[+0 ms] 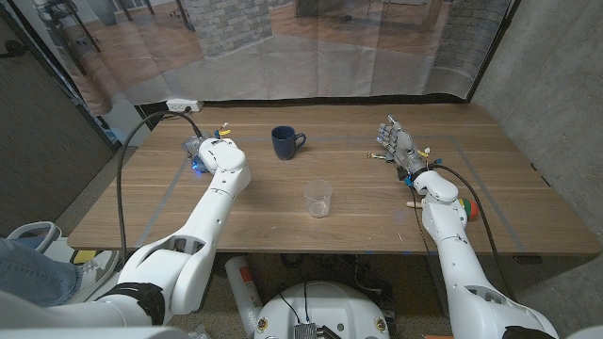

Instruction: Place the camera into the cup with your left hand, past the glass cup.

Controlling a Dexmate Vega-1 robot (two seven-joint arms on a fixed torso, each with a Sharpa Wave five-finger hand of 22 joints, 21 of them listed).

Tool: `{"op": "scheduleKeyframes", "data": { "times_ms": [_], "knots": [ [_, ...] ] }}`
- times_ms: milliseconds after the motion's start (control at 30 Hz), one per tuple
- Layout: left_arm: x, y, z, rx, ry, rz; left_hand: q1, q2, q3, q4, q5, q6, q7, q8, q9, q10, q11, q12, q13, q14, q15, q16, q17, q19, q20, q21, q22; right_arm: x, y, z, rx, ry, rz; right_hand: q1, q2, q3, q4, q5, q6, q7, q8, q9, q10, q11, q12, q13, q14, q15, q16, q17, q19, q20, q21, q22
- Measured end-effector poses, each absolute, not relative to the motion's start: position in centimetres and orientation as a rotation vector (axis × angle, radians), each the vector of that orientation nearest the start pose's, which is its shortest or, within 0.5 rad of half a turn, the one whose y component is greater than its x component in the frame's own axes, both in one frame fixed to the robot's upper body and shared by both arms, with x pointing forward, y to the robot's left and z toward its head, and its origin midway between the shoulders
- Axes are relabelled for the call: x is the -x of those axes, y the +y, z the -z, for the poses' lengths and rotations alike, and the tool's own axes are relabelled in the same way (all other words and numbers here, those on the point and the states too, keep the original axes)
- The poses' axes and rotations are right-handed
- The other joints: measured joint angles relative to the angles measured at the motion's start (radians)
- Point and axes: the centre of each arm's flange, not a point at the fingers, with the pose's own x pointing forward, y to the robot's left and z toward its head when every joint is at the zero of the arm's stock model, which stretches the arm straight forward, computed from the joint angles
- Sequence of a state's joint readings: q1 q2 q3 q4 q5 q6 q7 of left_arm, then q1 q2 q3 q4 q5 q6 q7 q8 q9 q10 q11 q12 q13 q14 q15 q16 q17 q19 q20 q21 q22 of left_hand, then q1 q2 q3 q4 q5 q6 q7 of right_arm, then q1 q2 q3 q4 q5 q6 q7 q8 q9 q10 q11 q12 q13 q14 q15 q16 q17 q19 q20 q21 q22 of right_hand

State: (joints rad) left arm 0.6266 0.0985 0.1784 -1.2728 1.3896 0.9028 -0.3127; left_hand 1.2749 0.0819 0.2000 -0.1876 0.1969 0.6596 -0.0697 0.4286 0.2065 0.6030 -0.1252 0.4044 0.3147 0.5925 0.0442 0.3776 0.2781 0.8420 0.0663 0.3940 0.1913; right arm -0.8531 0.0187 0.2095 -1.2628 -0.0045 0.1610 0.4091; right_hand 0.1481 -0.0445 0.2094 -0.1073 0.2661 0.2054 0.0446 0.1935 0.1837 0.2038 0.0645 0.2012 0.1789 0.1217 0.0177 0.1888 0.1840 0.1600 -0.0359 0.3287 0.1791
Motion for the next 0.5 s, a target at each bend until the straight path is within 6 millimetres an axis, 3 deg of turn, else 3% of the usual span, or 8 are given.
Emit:
{"op": "scheduleKeyframes", "data": {
  "times_ms": [500],
  "knots": [
    [-65.08, 33.46, -3.83, -1.09, 0.247, -0.678, 0.0, 0.0, 0.0, 0.0, -0.003, 0.021, 0.003, 0.0, 0.001, 0.019, -0.007, -0.007, 0.009, 0.005, -0.001, -0.001, 0.0, -0.013, 0.002, 0.001, -0.001, -66.11, -27.45, 3.46, 0.022, -0.575, -0.202, 0.0, 0.0, 0.0, 0.0, 0.0, 0.0, 0.0, 0.0, 0.0, 0.0, 0.0, 0.0, 0.0, 0.0, 0.0, 0.0, 0.0, 0.006, -0.005, -0.008, 0.0]
  ]
}}
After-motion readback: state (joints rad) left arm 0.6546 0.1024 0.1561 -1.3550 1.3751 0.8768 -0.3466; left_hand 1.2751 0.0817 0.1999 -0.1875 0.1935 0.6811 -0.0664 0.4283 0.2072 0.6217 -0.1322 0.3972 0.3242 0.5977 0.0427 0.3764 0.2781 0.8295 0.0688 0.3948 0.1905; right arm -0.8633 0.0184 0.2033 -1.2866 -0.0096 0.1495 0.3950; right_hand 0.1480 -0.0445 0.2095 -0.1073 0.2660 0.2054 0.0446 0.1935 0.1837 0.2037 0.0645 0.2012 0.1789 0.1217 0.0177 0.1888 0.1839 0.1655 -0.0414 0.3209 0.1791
